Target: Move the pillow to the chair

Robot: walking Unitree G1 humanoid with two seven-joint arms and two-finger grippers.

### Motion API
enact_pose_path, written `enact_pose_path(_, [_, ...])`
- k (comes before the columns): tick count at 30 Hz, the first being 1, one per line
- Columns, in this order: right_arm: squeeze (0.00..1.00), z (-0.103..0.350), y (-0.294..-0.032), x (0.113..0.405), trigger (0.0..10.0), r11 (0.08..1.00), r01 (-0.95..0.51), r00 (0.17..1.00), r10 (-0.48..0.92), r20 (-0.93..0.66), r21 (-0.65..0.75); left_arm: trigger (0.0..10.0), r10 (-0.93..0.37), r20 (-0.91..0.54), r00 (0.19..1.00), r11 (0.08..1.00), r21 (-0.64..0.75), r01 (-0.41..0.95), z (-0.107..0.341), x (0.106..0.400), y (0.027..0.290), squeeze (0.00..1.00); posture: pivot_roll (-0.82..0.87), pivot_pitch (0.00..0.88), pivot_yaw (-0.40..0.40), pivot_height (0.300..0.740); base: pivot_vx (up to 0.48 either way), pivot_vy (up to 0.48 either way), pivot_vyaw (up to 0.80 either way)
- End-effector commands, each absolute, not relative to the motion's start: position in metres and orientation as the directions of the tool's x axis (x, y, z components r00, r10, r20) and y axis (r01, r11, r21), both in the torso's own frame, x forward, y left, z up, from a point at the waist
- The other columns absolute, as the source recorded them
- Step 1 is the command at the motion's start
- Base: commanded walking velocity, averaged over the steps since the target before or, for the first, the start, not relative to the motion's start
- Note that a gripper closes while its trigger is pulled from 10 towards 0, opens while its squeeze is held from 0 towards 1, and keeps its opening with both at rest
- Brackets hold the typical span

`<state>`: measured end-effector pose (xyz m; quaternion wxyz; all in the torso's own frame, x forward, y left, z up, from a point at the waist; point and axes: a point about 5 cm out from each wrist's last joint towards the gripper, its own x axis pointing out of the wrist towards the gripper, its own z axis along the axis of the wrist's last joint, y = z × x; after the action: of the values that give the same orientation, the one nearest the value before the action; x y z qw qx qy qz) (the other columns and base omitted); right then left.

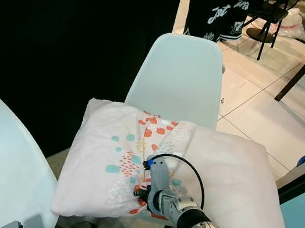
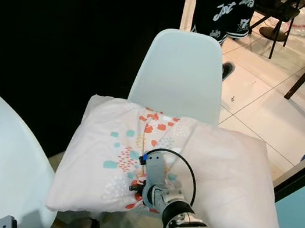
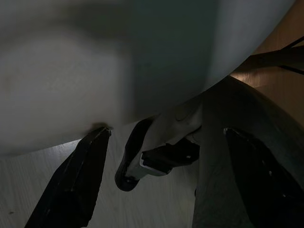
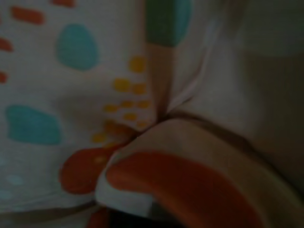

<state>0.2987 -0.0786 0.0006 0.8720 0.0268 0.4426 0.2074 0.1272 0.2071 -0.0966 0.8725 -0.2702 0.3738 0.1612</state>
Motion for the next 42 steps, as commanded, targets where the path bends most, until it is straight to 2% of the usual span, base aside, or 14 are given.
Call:
enact_pose_path(1, [1.0,0.003,-0.077,0.3,10.0,0.901,-0.329,0.534,0.425,-0.731,0.284,10.0,-0.003,-0.74,0.673,0.811,-0.396,-0.431,-0.098,0.131,0.19,0.0,0.01,0.152,-0.057,0.61,0.0,0.0,0.0])
enact_pose_path(6, [1.0,0.013,-0.075,0.306,10.0,0.845,-0.362,0.52,0.533,-0.667,0.393,10.0,-0.012,-0.757,0.654,0.814,-0.387,-0.433,-0.101,0.125,0.187,0.0,0.0,0.145,-0.054,0.61,0.0,0.0,0.0])
enact_pose_path(10, [1.0,0.028,-0.077,0.312,10.0,0.712,-0.469,0.462,0.702,-0.542,0.522,10.0,-0.022,-0.766,0.642,0.818,-0.383,-0.429,-0.102,0.123,0.185,0.0,-0.01,0.142,-0.05,0.61,0.0,0.0,0.0])
enact_pose_path(11, [1.0,0.028,-0.077,0.312,10.0,0.712,-0.469,0.462,0.702,-0.542,0.522,10.0,-0.022,-0.766,0.642,0.818,-0.383,-0.429,-0.102,0.123,0.185,0.0,-0.01,0.142,-0.05,0.61,0.0,0.0,0.0])
enact_pose_path(12, [1.0,0.037,-0.081,0.314,10.0,0.621,-0.551,0.42,0.784,-0.458,0.558,10.0,-0.025,-0.766,0.642,0.819,-0.384,-0.426,-0.102,0.124,0.185,0.0,-0.01,0.142,-0.05,0.61,0.0,0.0,0.0])
enact_pose_path(13, [1.0,0.037,-0.081,0.314,10.0,0.621,-0.551,0.42,0.784,-0.458,0.558,10.0,-0.025,-0.766,0.642,0.819,-0.384,-0.426,-0.102,0.124,0.185,0.0,-0.01,0.142,-0.05,0.61,0.0,0.0,0.0])
enact_pose_path(17, [1.0,0.051,-0.1,0.31,10.0,0.413,-0.713,0.27,0.908,-0.322,0.567,10.0,-0.029,-0.766,0.642,0.824,-0.382,-0.419,-0.101,0.126,0.186,0.0,-0.01,0.13,-0.048,0.61,0.0,0.0,0.0])
enact_pose_path(21, [1.0,0.057,-0.106,0.31,10.0,0.363,-0.748,0.238,0.928,-0.286,0.556,10.0,-0.029,-0.766,0.642,0.825,-0.381,-0.418,-0.101,0.127,0.186,0.0,-0.02,0.124,-0.047,0.61,0.0,0.0,0.0])
enact_pose_path(28, [1.0,0.055,-0.111,0.312,10.0,0.412,-0.757,0.265,0.903,-0.339,0.507,10.0,-0.034,-0.771,0.636,0.827,-0.379,-0.414,-0.102,0.127,0.184,0.0,-0.02,0.115,-0.048,0.61,0.0,0.0,0.0])
enact_pose_path(32, [1.0,0.064,-0.111,0.315,10.0,0.364,-0.767,0.273,0.93,-0.245,0.528,10.0,-0.038,-0.773,0.633,0.828,-0.379,-0.413,-0.102,0.126,0.182,0.0,-0.01,0.114,-0.047,0.61,0.0,0.0,0.0])
enact_pose_path(34, [1.0,0.069,-0.113,0.314,10.0,0.309,-0.787,0.241,0.951,-0.195,0.534,10.0,-0.038,-0.774,0.632,0.828,-0.378,-0.414,-0.102,0.126,0.182,0.0,-0.01,0.114,-0.044,0.61,0.0,0.0,0.0])
enact_pose_path(37, [1.0,0.064,-0.117,0.312,10.0,0.346,-0.799,0.236,0.933,-0.274,0.492,10.0,-0.037,-0.776,0.63,0.828,-0.377,-0.415,-0.102,0.126,0.184,0.0,-0.01,0.115,-0.045,0.61,0.0,0.0,0.0])
enact_pose_path(39, [1.0,0.067,-0.117,0.312,10.0,0.32,-0.807,0.23,0.944,-0.236,0.496,10.0,-0.035,-0.776,0.629,0.827,-0.376,-0.417,-0.102,0.126,0.185,0.0,-0.01,0.115,-0.043,0.61,0.0,0.0,0.0])
enact_pose_path(42, [1.0,0.098,-0.117,0.315,10.0,0.149,-0.846,0.192,0.981,0.032,0.512,10.0,-0.031,-0.778,0.627,0.827,-0.372,-0.422,-0.101,0.127,0.189,0.0,-0.02,0.117,-0.04,0.61,0.0,0.0,0.0])
